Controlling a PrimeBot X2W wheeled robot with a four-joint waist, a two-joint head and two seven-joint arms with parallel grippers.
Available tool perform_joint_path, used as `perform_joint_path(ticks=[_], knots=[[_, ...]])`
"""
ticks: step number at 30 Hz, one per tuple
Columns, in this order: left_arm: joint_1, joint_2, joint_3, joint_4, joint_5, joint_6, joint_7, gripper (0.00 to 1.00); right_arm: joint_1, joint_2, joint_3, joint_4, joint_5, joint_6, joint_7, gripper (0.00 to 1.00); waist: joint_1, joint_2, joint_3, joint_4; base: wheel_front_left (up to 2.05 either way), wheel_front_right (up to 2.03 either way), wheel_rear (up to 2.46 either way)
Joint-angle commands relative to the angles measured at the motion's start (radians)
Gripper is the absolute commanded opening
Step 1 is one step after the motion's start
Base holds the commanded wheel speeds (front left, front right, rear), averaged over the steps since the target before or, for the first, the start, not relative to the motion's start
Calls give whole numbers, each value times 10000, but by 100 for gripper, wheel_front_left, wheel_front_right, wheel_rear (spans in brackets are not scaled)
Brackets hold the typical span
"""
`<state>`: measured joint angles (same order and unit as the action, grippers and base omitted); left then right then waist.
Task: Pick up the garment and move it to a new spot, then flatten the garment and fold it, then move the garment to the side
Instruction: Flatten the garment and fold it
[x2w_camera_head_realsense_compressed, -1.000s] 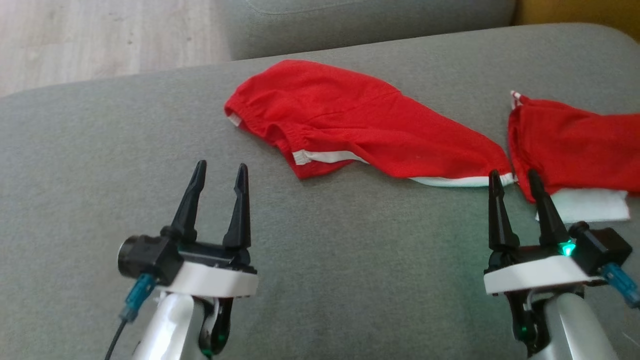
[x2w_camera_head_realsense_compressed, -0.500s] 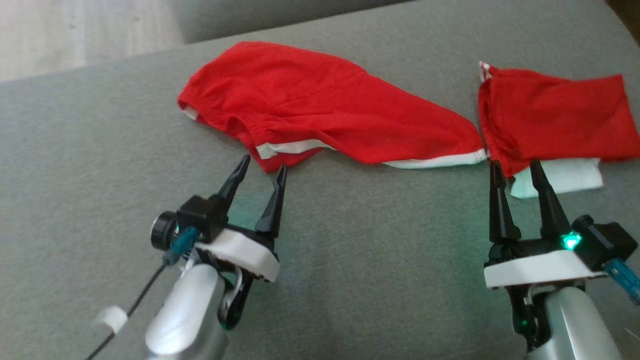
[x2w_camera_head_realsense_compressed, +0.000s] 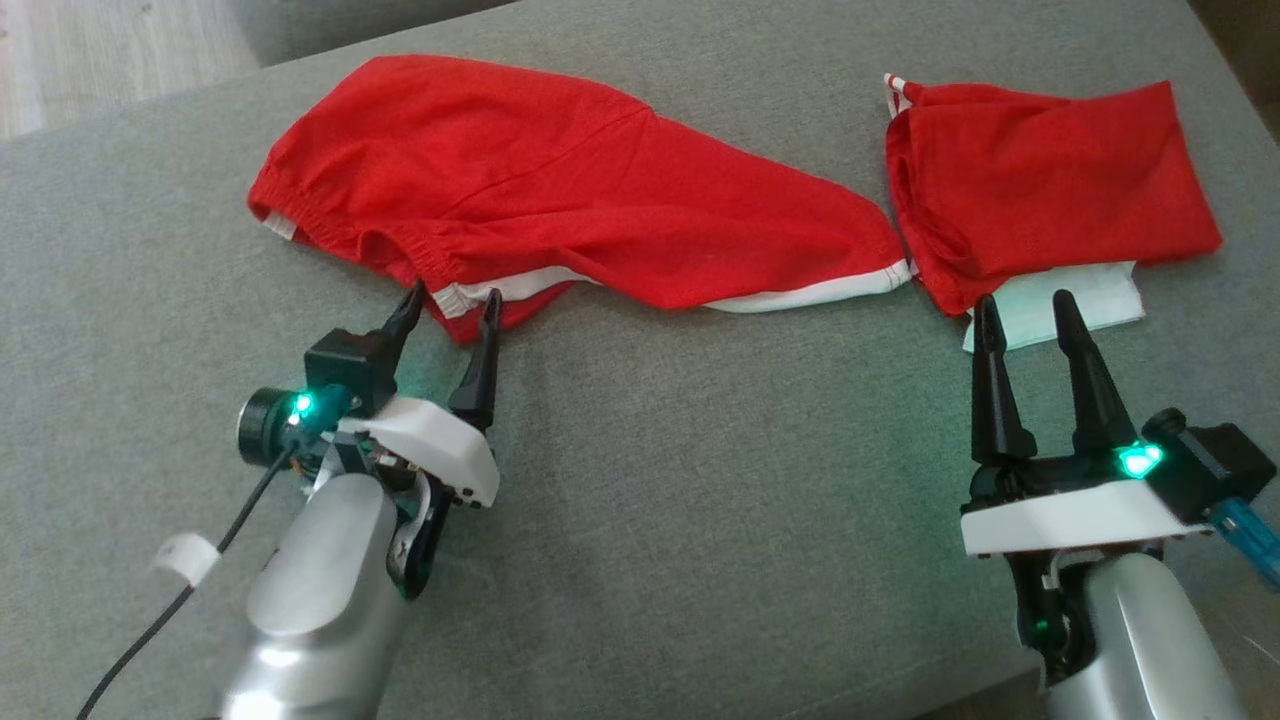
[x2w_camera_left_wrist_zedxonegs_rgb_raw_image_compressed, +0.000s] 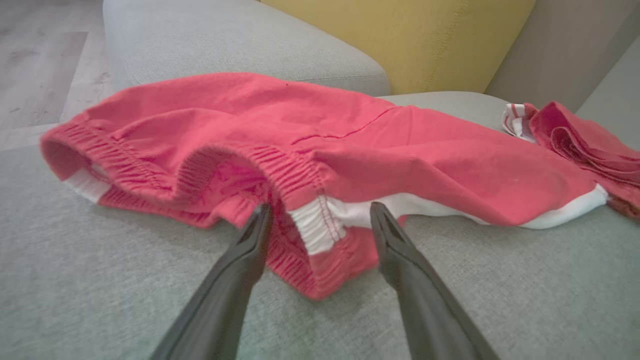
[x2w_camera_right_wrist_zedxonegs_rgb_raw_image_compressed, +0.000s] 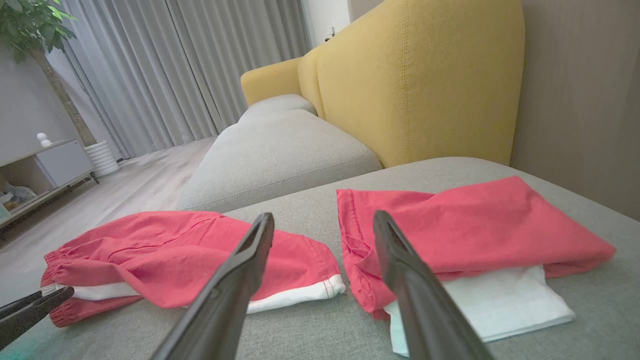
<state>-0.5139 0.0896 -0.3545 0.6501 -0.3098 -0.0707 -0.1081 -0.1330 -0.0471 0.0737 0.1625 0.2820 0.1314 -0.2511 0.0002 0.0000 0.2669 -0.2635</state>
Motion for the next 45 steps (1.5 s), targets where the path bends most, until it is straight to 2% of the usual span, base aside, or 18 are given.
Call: perform_joint_path(ticks=[1,5,6,7,8,19,31,38,45], knots=[[-379,203,299,-159,-36,26,-104,100,-192,-32,186,-368,65,-7,-106,100,-2,0,-11,4,0,0,0],[-505,182,173,89,-117,-118,-131,100,-213,-32,218,-370,51,-7,-106,100,-2,0,-18,12,0,0,0],[-535,179,112,143,-142,-177,-100,61,-221,-32,223,-375,44,-7,-106,100,-2,0,-20,18,0,0,0],[-560,176,51,184,-170,-232,-80,16,-227,-32,223,-376,37,-7,-106,100,-2,0,-21,25,0,0,0],[-580,171,-6,217,-207,-282,-69,0,-230,-32,219,-376,31,-7,-106,100,-2,0,-25,34,0,0,0],[-386,289,-323,-33,-352,-453,-762,0,-169,-32,78,-252,-110,-7,-107,100,-2,0,-360,407,0,0,0],[286,697,-548,-1178,-229,-397,-1106,0,-15,-32,256,68,-356,-7,-107,100,-2,0,-773,1131,0,0,0],[617,829,-699,-1656,-203,-345,-1042,0,116,-31,444,887,-532,-7,-105,100,-2,0,-905,1375,0,0,0],[923,956,-930,-2015,-83,-242,-924,0,-27,-31,409,2179,-568,-7,421,100,-2,0,-1040,1532,0,0,0]])
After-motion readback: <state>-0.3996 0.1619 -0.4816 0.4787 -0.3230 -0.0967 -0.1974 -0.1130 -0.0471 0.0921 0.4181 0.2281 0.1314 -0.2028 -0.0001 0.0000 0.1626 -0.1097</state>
